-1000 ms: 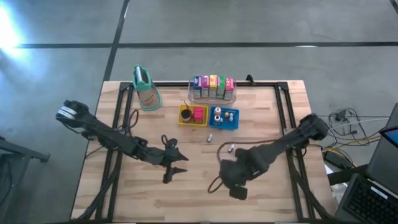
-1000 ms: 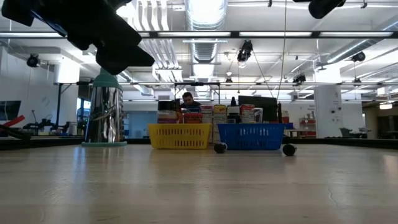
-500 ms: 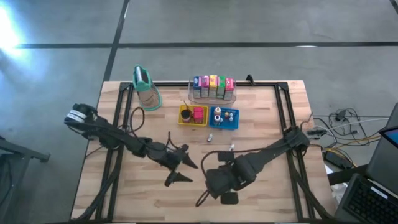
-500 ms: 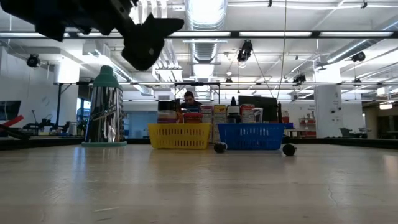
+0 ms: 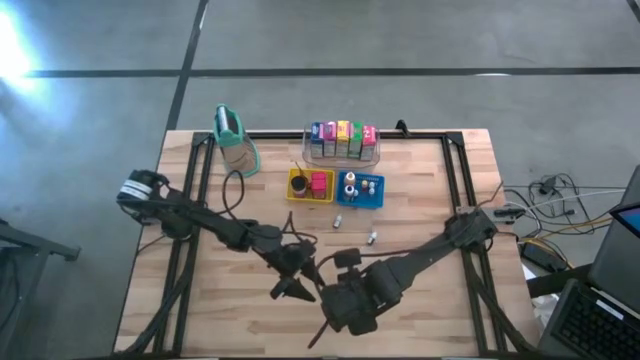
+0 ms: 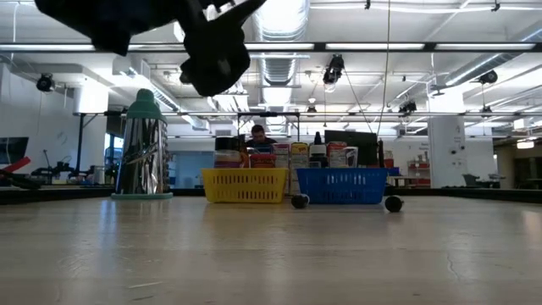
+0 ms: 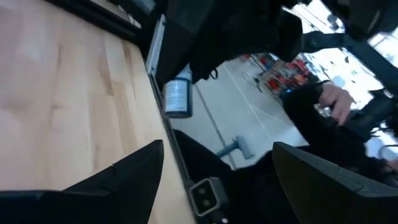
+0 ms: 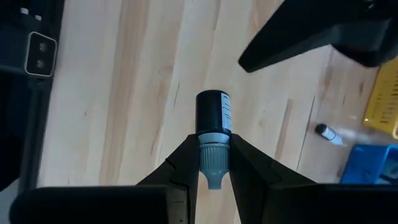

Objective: Pick & Place Kitchen Items
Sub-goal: Put the small black food coloring bottle into the blue bin

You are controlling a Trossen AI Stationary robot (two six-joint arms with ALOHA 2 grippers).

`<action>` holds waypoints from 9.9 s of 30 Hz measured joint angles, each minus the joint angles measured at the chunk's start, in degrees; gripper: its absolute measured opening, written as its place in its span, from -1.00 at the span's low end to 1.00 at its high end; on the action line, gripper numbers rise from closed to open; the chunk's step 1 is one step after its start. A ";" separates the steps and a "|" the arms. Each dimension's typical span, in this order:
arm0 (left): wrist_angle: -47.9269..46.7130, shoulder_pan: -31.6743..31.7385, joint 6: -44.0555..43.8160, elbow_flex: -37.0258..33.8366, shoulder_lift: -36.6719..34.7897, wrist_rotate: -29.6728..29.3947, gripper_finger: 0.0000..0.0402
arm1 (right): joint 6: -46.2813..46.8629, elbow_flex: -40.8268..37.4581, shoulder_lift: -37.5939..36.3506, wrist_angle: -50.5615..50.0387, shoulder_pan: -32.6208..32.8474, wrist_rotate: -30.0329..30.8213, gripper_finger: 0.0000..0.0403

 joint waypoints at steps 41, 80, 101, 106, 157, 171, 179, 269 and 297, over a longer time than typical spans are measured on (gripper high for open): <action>-4.92 2.35 -12.11 11.94 9.65 22.85 0.32 | -11.13 -3.08 1.15 13.46 3.81 3.90 -0.69; -10.57 2.19 -8.10 11.39 9.72 20.03 -0.23 | -13.72 -4.31 1.24 17.47 2.52 4.82 -0.69; -10.66 2.12 -7.61 11.78 9.72 20.09 -0.45 | -13.92 -4.31 1.24 17.43 2.07 4.18 -0.68; -10.66 2.12 -6.46 11.78 9.72 20.29 -0.43 | -13.74 -4.31 1.24 17.32 2.07 4.20 -0.68; -10.07 2.06 -7.80 11.83 9.74 20.03 -0.37 | -13.24 -4.31 1.20 15.77 1.65 4.23 -0.68; -9.71 2.06 -7.59 11.80 9.74 20.03 -0.40 | -10.65 -3.85 1.15 15.32 1.65 4.38 -0.34; -9.72 2.06 -6.20 11.80 9.74 19.77 -0.42 | -7.88 -3.85 0.56 13.29 1.82 6.73 -0.15; -31.46 -21.40 20.16 -7.78 -12.69 -46.35 0.10 | 42.00 -17.49 -3.42 34.68 14.03 24.50 -0.34; -34.20 -21.51 19.54 -18.60 -33.19 -49.98 0.09 | 49.51 -17.23 1.56 39.25 7.89 3.30 -0.32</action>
